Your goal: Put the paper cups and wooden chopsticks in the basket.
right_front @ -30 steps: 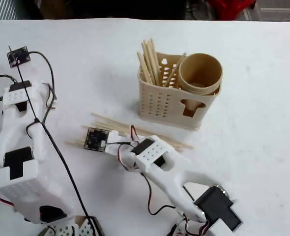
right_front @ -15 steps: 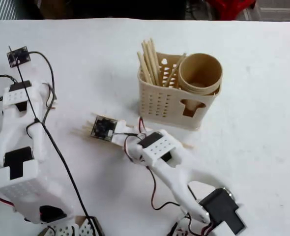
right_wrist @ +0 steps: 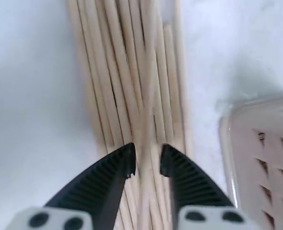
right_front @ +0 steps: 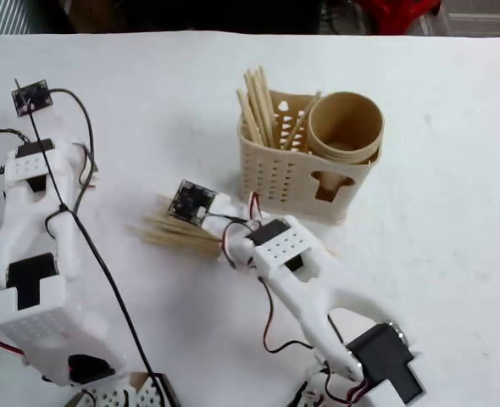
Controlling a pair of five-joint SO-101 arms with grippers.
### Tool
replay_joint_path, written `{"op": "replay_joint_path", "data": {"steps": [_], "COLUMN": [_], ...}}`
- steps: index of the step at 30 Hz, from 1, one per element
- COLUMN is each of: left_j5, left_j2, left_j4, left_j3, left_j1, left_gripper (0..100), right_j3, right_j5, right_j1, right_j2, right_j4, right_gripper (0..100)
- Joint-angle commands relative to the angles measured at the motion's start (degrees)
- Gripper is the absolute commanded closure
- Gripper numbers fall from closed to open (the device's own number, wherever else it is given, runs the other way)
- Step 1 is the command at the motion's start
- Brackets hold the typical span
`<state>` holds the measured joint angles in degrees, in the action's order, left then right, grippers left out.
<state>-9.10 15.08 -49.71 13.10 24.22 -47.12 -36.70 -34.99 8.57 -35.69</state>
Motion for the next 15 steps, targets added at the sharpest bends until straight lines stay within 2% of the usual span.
{"op": "replay_joint_path", "data": {"steps": [1, 15], "left_j5": [0.6, 0.6], "left_j2": [-0.4, -0.4], "left_j4": [-0.3, -0.3], "left_j3": [-0.3, -0.3], "left_j1": [-0.7, -0.8], "left_gripper": [93, 93], "right_j3": [2.4, 4.3], "right_j5": [0.2, 0.1], "right_j1": [0.2, 0.0], "right_j2": [2.9, -3.0], "right_j4": [-0.8, 6.5], "right_gripper": [84.0, 83.9]}}
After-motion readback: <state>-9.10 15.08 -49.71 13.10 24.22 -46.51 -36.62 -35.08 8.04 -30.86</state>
